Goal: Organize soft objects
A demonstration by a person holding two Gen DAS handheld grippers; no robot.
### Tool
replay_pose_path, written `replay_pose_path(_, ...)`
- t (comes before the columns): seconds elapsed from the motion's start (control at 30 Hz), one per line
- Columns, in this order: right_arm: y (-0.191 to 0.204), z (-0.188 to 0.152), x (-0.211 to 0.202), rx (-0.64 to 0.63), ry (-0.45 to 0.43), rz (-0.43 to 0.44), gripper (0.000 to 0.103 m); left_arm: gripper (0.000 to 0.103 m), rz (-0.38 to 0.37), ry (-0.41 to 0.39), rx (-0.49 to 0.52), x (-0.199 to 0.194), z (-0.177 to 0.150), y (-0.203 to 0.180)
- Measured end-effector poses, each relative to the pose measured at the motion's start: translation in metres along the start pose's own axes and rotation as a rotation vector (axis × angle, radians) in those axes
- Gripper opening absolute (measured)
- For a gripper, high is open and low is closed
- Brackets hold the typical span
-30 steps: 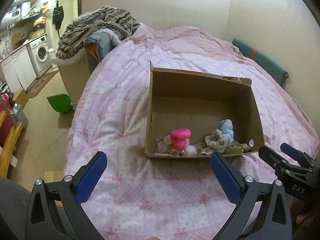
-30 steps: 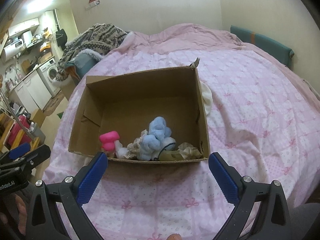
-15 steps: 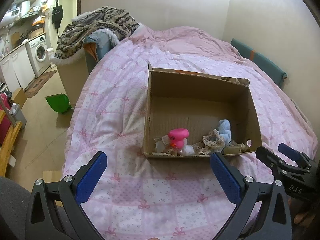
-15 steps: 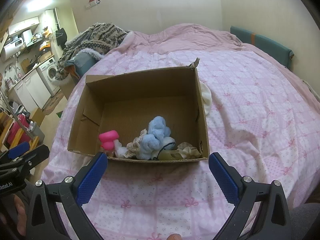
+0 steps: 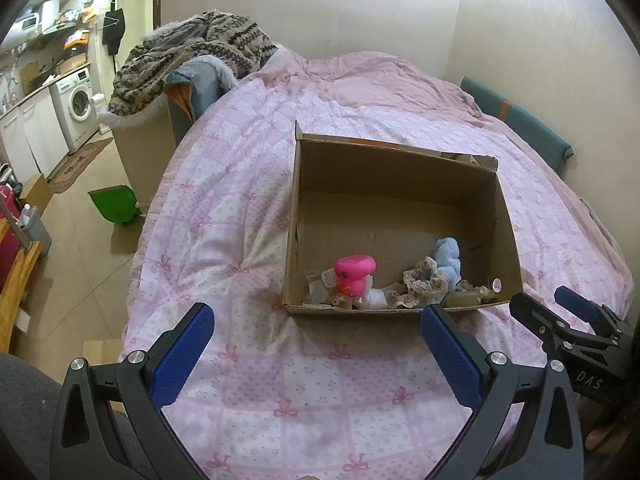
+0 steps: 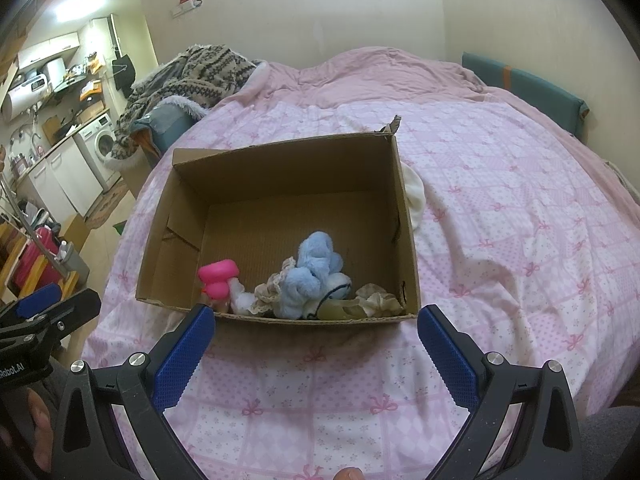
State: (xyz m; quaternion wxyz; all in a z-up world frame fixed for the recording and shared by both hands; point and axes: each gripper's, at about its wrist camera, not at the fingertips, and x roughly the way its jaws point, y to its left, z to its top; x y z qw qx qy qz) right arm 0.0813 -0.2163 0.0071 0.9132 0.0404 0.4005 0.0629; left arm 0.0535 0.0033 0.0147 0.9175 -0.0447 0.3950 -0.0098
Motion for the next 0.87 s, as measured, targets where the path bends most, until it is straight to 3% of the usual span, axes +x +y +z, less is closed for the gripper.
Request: replay_pose_path(0.87,-0.0005,0.0005,-0.0002,-0.001,0.0,0.001,0.103,0.103,-0.007,0.02,-0.016,0.0051,-0.0052,0.0008)
